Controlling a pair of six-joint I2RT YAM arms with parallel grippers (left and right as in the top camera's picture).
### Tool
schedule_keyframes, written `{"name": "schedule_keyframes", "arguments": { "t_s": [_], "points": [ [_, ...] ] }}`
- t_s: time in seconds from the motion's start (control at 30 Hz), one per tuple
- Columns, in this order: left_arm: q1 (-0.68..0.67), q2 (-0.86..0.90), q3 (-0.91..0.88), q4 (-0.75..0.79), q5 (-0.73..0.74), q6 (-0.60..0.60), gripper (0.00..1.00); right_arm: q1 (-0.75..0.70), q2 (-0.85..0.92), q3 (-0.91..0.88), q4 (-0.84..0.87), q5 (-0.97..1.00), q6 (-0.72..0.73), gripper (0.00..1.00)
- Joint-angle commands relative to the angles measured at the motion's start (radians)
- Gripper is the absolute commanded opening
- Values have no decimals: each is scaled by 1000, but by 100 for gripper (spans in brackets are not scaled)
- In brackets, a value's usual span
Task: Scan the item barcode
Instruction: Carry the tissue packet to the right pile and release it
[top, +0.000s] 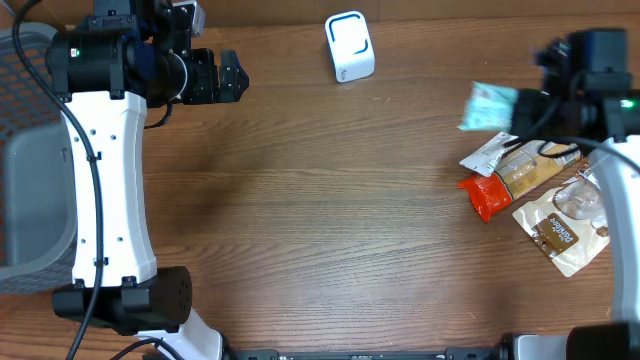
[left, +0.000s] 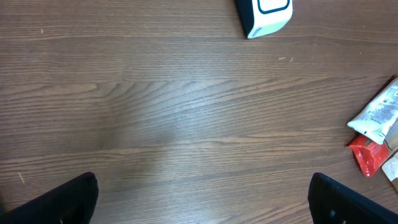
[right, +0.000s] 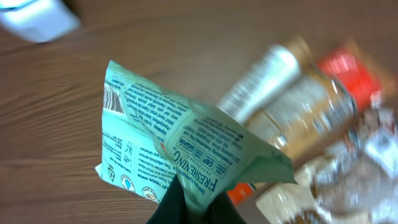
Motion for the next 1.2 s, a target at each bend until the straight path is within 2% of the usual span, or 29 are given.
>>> {"name": "schedule_keyframes", "arguments": {
  "t_s": [0.0,0.2,0.27,0.3,0.33,0.37,0.5,0.9,1.0,1.17],
  "points": [
    [4,3,3,0,-1,22,100,-132,20,-85,30,-72,97,4],
    [4,3,3,0,-1,22,100,-299,35,-263,177,-196,106,4],
    [4,3,3,1,-1,22,100,-319,35,-292,199,-202,106,14],
    [4,3,3,0,-1,22,99,-326,35,-297,198,-202,106,26],
    [4,3,3,1,-1,22,99,-329,35,-297,195,-202,106,62],
    [4,3,3,0,-1,22,100,-329,34,-295,192,-202,106,82],
    [4,3,3,0,-1,22,99,-329,30,-240,134,-225,105,100],
    [4,3,3,0,-1,22,100,-229,-121,202,-198,-467,102,100],
    [4,3,3,1,-1,22,100,-181,-175,241,-212,-570,102,100],
    [4,3,3,1,-1,22,100,-131,-235,241,-223,-576,102,100]
  ]
}}
